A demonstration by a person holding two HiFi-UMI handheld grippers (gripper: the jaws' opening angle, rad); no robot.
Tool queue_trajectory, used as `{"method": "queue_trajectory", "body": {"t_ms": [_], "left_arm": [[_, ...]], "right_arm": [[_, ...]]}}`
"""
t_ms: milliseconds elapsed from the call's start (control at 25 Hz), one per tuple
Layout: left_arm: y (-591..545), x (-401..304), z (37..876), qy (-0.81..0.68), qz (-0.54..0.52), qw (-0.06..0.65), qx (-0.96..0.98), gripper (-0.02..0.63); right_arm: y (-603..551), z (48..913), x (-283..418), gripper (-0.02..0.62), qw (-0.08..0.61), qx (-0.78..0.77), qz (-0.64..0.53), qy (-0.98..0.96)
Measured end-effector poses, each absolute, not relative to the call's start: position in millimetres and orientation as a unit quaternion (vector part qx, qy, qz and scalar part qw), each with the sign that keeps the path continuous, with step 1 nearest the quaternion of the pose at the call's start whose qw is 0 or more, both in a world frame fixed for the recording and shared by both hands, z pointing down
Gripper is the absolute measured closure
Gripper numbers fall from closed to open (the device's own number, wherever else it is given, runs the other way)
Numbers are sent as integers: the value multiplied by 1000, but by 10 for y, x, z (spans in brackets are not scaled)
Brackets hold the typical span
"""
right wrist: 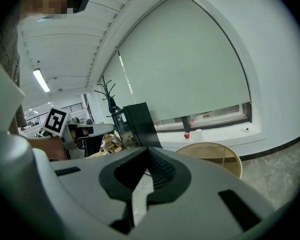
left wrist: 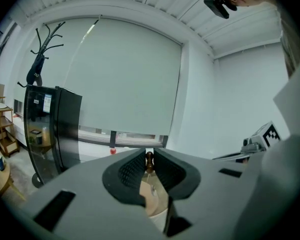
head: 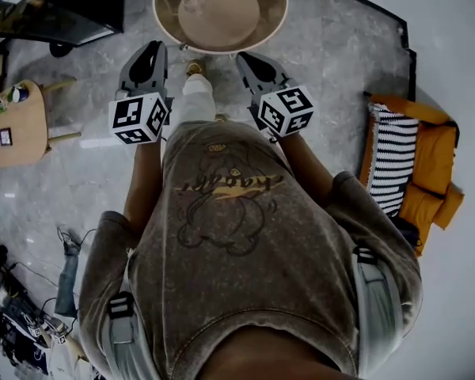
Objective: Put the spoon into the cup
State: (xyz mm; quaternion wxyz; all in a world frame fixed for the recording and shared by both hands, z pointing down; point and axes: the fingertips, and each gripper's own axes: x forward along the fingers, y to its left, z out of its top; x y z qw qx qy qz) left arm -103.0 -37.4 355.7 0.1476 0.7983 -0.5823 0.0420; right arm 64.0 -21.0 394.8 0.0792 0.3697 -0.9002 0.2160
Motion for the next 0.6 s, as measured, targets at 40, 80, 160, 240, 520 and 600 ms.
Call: {"method": "queue_trajectory", "body": {"t_ms": [40,80,160,240,520,600], "left_arm": [[-462,-1040,3556,-581,42,148,799,546],[-551,-1047,3556,-579,43,149,801,546],[-727,-1062,3562,-574,45,152,803,546],[-891,-1080,3569,-570,47,154,806,546],[-1469,-1153,3613,-554,52,166,814,546],[-1623,-1180,3633,-549,53,171,816,546]], "right_arm": [[-288,3950,627,575,79,371,217,-900],[-369,3951,617,575,79,373,217,-899],[-530,3956,598,575,79,377,220,-896],[-675,3967,575,575,79,381,223,-894],[-1185,4031,479,575,88,390,234,-886],[-1327,4030,449,575,90,394,235,-884]]}}
